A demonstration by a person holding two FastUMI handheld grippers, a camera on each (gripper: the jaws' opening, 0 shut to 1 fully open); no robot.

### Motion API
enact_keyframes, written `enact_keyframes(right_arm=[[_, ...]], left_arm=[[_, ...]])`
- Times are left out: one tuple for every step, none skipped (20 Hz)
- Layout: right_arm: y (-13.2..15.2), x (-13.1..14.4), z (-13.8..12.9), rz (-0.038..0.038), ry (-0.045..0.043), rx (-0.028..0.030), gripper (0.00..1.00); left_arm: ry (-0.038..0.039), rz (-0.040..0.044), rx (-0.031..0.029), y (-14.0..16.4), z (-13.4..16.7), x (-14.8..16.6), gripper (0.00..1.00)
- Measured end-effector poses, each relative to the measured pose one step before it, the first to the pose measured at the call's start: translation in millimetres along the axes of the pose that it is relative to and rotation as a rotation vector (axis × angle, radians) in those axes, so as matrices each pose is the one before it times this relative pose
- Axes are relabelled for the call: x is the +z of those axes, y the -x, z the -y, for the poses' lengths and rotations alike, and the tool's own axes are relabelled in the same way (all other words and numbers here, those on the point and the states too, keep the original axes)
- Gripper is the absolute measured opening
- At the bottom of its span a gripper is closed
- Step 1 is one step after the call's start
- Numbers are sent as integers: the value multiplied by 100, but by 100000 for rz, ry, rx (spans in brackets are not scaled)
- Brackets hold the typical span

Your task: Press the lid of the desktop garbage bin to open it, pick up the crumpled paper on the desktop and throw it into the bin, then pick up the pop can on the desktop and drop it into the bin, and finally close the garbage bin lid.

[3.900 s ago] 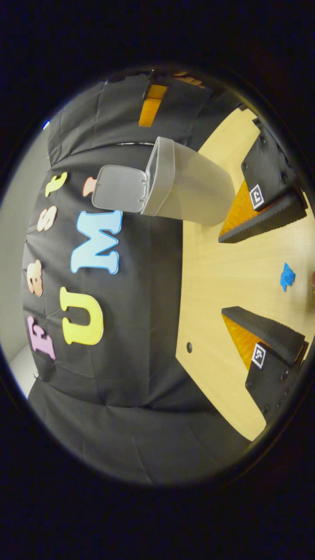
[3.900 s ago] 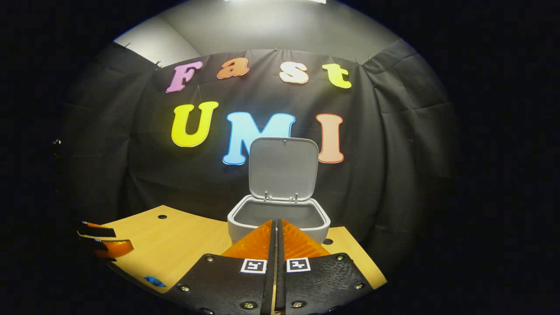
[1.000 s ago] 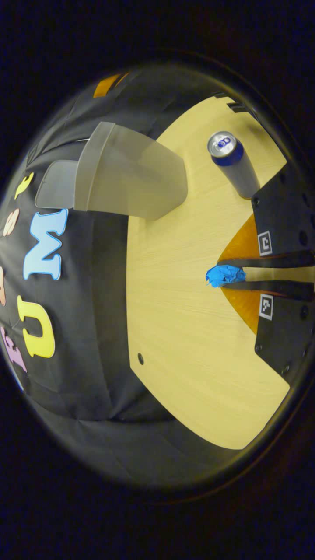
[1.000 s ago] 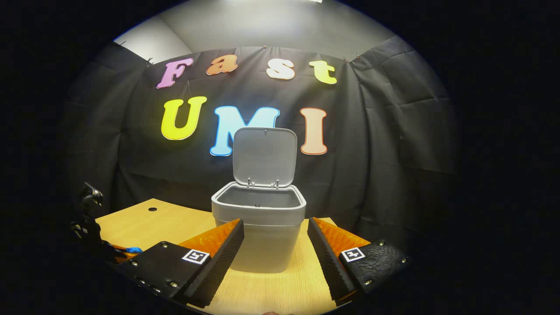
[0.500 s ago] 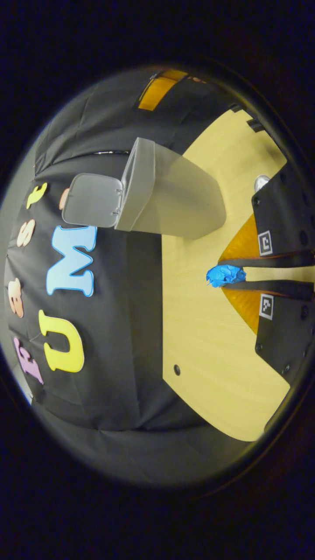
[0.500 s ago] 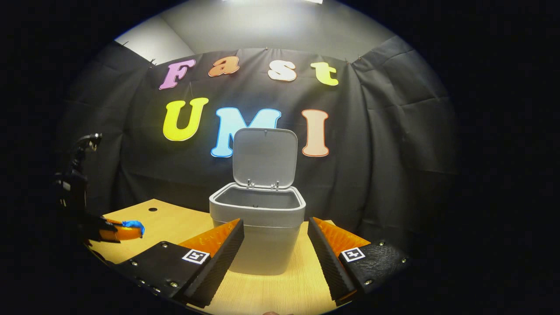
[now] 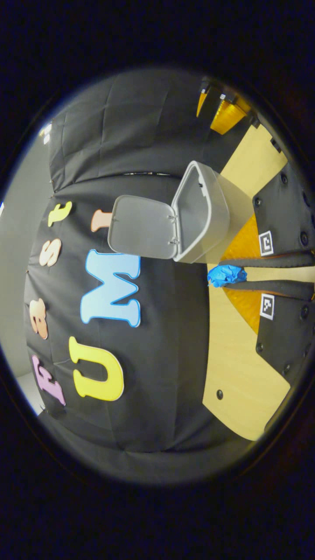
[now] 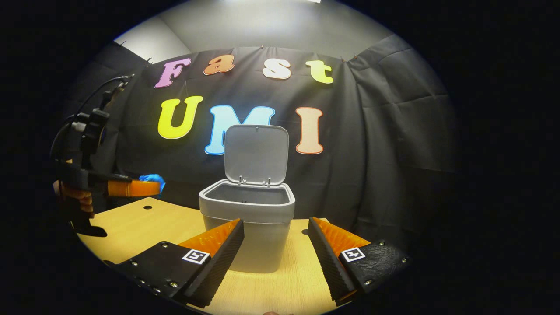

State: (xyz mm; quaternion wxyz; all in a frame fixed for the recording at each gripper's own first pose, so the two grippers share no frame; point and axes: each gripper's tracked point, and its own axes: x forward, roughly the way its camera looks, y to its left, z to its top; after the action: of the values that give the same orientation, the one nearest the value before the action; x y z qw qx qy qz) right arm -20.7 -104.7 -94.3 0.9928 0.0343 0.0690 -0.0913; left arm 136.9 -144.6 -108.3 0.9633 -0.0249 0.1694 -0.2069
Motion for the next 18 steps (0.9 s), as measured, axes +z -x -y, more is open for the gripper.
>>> enact_keyframes(right_arm=[[152,33,210,42,273,-564,94],[285,44,149,251,257,-701,94],[246,33,266,82,88,-939,94],[237,-123,107,-88,-285,-487,94],[146,-52,170,-239,-297,-513,94],[222,-145,249,-252,-274,-677,94],[164,14,241,114,-355,-995,94],[-79,-199,112,-401,-432,-624,94],[90,-104,-76,-466,-328,-147,94],[12,-165,-71,-436,-50,-192,94],[58,-125,-132,-552,48,239,94],[28,-20,-131,67,-42,180,94],[127,91,-112,176,-9,90,94],[-20,-134,-77,-76,-28,58,94],[82,-90,-122,-310,103,74,94],[185,-128,-10,-380,418,-95,94],[276,-4,273,-164,539,-941,94],[139,-41,259,-207,221,-549,94]], left_arm=[[-722,2014,-1713,-805,676,1116,17],[-668,1138,-1211,-643,639,589,17],[-526,1068,-1256,-709,594,553,17],[-13,1293,-1634,-580,730,544,17],[339,908,-1510,-744,729,443,17],[470,906,-1602,-677,710,196,17],[814,320,-1590,-716,631,100,17],[1063,-45,-1585,-868,673,28,25],[1330,96,-1611,-916,606,4,17],[1811,-812,-1839,-737,672,-175,17],[1910,459,-1238,-562,409,58,17],[1559,542,-1285,-629,349,214,17],[409,73,-524,-627,198,-40,25],[-260,-784,-333,-512,134,-139,17],[-403,-1232,164,-473,-19,-524,25],[151,-1877,-133,-471,126,-524,17],[146,-2161,1267,-290,-145,-727,25],[394,-1244,514,-322,-97,-451,25]])
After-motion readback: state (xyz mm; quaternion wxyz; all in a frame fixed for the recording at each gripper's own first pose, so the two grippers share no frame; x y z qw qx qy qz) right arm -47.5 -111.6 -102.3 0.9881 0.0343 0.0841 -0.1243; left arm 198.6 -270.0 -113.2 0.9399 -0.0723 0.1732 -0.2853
